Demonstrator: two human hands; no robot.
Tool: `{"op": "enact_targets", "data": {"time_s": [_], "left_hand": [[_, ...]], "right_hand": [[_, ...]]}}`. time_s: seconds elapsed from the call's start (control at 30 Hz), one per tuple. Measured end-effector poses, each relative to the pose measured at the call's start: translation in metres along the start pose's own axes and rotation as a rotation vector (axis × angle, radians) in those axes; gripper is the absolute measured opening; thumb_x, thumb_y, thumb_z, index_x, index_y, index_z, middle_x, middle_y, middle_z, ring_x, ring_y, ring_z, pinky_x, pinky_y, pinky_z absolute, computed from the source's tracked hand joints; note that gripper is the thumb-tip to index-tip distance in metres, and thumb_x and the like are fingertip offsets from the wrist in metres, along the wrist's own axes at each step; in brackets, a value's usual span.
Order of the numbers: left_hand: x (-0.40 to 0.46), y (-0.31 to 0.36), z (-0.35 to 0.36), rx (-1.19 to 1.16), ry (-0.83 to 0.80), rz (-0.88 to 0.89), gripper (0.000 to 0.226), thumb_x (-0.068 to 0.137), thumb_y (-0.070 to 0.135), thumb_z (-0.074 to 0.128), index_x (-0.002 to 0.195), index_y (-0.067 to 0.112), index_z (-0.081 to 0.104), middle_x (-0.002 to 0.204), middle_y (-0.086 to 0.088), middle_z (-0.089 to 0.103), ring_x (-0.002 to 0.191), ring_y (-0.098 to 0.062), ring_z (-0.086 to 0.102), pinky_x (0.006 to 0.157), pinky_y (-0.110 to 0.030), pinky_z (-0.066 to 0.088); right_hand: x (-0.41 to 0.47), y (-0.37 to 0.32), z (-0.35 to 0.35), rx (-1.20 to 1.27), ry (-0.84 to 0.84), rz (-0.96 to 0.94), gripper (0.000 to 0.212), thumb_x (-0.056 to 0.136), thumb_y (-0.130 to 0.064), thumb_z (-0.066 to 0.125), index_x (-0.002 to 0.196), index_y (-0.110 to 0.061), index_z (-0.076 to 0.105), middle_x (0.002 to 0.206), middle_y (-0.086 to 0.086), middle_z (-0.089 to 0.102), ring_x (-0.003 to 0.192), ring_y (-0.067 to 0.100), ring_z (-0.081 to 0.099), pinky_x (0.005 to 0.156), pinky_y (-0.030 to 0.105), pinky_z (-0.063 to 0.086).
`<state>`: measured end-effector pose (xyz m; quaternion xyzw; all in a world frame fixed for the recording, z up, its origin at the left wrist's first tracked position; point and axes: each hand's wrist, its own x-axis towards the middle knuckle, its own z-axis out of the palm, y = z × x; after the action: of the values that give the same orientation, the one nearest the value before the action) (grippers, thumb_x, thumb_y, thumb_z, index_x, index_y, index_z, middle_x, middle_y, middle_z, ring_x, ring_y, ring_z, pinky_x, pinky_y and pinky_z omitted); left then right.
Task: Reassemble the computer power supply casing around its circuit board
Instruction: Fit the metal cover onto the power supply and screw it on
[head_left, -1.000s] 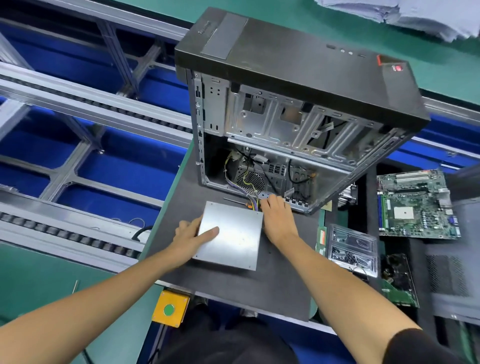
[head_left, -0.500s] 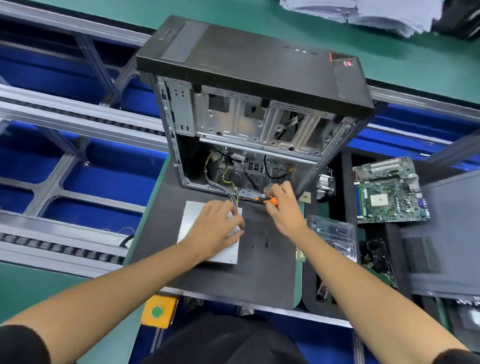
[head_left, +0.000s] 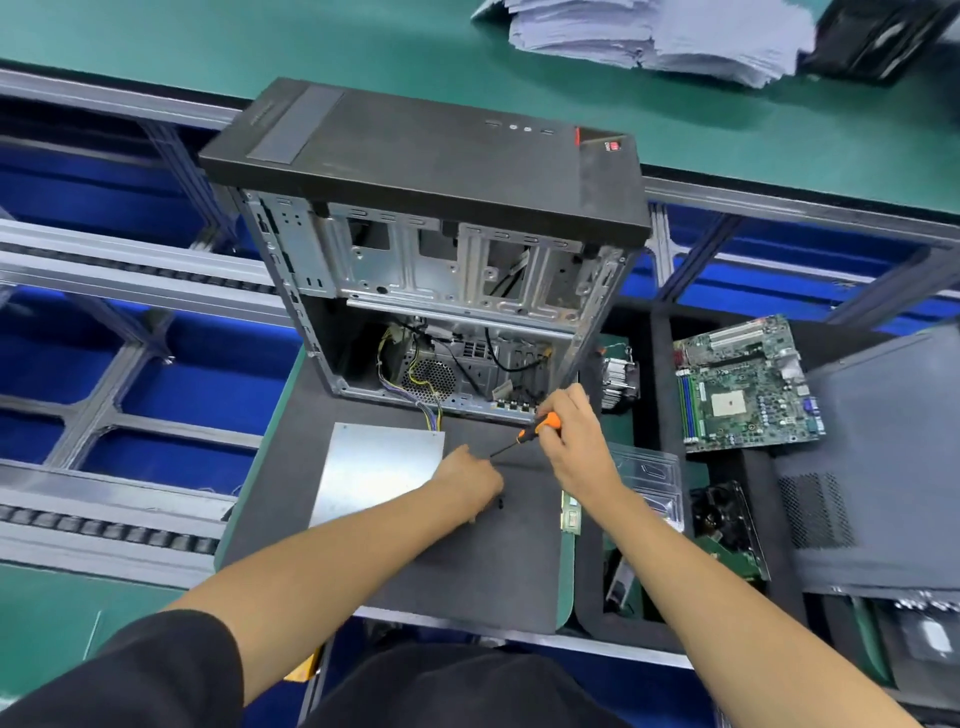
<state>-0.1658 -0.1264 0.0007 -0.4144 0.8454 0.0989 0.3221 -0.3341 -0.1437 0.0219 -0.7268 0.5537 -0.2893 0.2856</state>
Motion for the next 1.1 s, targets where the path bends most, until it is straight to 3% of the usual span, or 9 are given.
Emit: {"op": "enact_targets", "data": {"time_s": [0.17,0.23,0.3,0.4,0.5,0.6,0.73,0.97,1.1], "left_hand": [[-0.001,-0.009,0.009,-0.047,0.109,0.086,0.023,0.090,0.011,0.064,0.107,0.026,0.062,0.108,0.003,0.074,0.105,-0.018,0.065,0.096,-0.033,0.031],[-0.007,-0.020,0.007,-0.155,0.223,0.071,0.022,0.089,0.011,0.061,0.106,0.027,0.058,0.101,0.006,0.074,0.098,-0.015,0.063,0.093,-0.035,0.029],[-0.018,-0.038,0.007,-0.292,0.427,0.023,0.011,0.092,0.026,0.064,0.102,0.029,0.060,0.097,0.009,0.069,0.096,-0.012,0.059,0.095,-0.033,0.027],[-0.042,-0.073,0.015,-0.707,0.596,-0.094,0.009,0.090,0.037,0.072,0.086,0.032,0.065,0.087,0.014,0.069,0.087,-0.004,0.061,0.096,-0.028,0.033],[-0.059,-0.097,0.027,-1.351,0.589,-0.135,0.019,0.093,0.009,0.072,0.080,0.022,0.066,0.078,0.006,0.070,0.072,-0.009,0.063,0.075,-0.023,0.049],[-0.065,-0.106,0.038,-1.679,0.579,-0.178,0.018,0.096,-0.004,0.062,0.082,0.008,0.065,0.072,0.000,0.065,0.067,-0.014,0.059,0.066,-0.024,0.054],[-0.065,-0.113,0.048,-1.755,0.568,-0.153,0.017,0.096,-0.001,0.064,0.084,0.010,0.066,0.070,0.004,0.066,0.068,-0.010,0.061,0.070,-0.024,0.057],[-0.066,-0.119,0.048,-1.880,0.543,-0.088,0.012,0.086,-0.001,0.076,0.091,0.003,0.067,0.075,-0.014,0.071,0.075,-0.022,0.071,0.073,-0.027,0.059],[-0.067,-0.119,0.047,-1.862,0.579,-0.090,0.018,0.087,0.000,0.076,0.097,-0.007,0.064,0.089,-0.027,0.073,0.082,-0.025,0.074,0.075,-0.023,0.057]], "right_hand": [[0.005,-0.007,-0.008,0.030,0.009,0.010,0.008,0.082,-0.018,0.040,0.085,-0.019,0.048,0.092,-0.007,0.040,0.081,0.009,0.048,0.070,0.029,0.042],[0.010,-0.014,-0.014,0.028,0.025,-0.006,0.008,0.082,-0.017,0.042,0.086,-0.020,0.048,0.087,-0.008,0.047,0.077,0.013,0.050,0.067,0.033,0.043],[0.015,-0.024,-0.021,-0.003,0.003,-0.014,0.008,0.083,-0.021,0.043,0.089,-0.026,0.047,0.074,-0.011,0.056,0.070,0.012,0.054,0.062,0.035,0.044],[0.025,-0.043,-0.026,-0.053,-0.039,-0.049,0.010,0.086,-0.023,0.043,0.090,-0.032,0.043,0.069,-0.027,0.061,0.060,0.006,0.056,0.053,0.033,0.043],[0.037,-0.064,-0.025,-0.028,-0.029,-0.076,0.009,0.087,-0.021,0.045,0.088,-0.030,0.044,0.056,-0.008,0.055,0.053,0.011,0.051,0.053,0.038,0.044],[0.045,-0.082,-0.022,0.002,-0.051,-0.116,0.007,0.087,-0.020,0.047,0.089,-0.027,0.045,0.057,-0.007,0.052,0.056,0.015,0.051,0.055,0.038,0.043],[0.054,-0.099,-0.017,0.025,-0.062,-0.146,0.009,0.087,-0.019,0.047,0.091,-0.027,0.047,0.059,-0.013,0.055,0.058,0.012,0.054,0.055,0.036,0.044],[0.063,-0.113,-0.014,0.038,-0.083,-0.188,0.010,0.086,-0.021,0.043,0.091,-0.030,0.045,0.068,-0.026,0.059,0.057,0.011,0.053,0.053,0.030,0.033],[0.063,-0.116,-0.013,0.003,-0.095,-0.201,0.011,0.084,-0.019,0.044,0.090,-0.029,0.044,0.070,-0.035,0.058,0.063,0.006,0.054,0.053,0.028,0.029]]}}
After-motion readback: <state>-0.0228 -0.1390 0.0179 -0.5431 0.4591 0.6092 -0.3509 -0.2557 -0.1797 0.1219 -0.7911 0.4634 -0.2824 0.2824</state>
